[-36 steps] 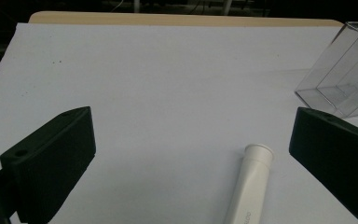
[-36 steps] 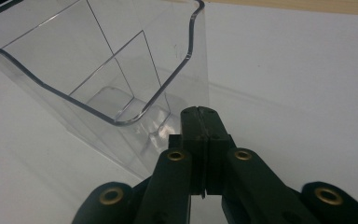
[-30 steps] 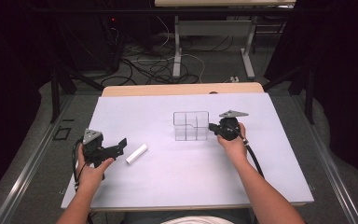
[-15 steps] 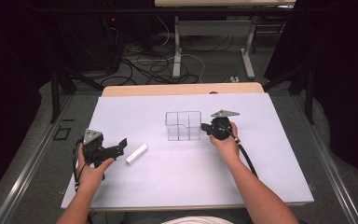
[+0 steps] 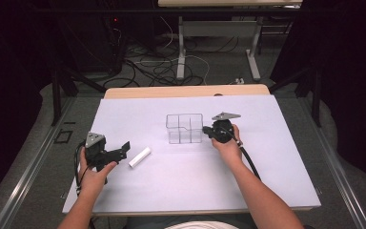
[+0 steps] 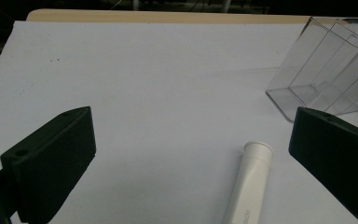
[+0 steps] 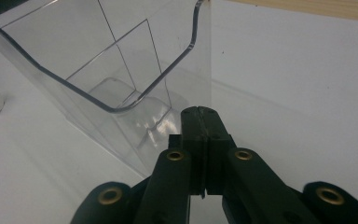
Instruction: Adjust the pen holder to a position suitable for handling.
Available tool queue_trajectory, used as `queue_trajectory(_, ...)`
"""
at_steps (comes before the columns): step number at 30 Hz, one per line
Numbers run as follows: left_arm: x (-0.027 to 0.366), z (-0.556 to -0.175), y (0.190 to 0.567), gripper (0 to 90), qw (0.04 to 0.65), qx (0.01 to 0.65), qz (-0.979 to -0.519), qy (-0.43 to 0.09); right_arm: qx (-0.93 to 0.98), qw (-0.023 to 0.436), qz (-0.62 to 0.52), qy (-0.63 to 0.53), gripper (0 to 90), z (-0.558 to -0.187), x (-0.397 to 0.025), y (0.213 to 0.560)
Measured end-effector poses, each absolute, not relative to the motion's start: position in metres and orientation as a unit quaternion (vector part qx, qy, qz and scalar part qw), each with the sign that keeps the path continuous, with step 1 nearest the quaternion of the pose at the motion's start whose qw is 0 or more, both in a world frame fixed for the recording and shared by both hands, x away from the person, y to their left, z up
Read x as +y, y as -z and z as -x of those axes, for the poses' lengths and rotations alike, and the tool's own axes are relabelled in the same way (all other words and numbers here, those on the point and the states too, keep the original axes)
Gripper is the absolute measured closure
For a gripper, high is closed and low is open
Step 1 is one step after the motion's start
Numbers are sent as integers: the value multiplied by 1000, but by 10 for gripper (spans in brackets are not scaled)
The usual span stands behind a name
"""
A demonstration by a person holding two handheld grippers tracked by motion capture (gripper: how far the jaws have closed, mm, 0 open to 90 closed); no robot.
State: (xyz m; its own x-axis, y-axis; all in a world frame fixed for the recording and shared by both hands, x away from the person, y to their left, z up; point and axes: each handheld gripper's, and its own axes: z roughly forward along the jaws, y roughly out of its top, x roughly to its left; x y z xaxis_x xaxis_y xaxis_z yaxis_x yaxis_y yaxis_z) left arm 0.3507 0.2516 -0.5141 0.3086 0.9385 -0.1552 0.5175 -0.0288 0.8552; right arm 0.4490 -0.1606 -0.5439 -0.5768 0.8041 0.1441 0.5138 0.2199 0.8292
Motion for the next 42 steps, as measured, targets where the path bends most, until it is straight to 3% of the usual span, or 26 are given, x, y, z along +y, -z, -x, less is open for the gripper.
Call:
queue_trajectory(18, 251, -351, 515, 6, 441, 541, -676, -238, 781, 183, -401, -442, 798, -424, -187, 521)
queue_trajectory(33, 253, -351, 514, 6, 438, 543, -675, -239, 769, 207, -398, -456, 523, -393, -215, 511)
queue_trajectory(42, 252, -351, 514, 6, 437, 543, -676, -239, 766, 181, -407, -462, 411, -377, -228, 509)
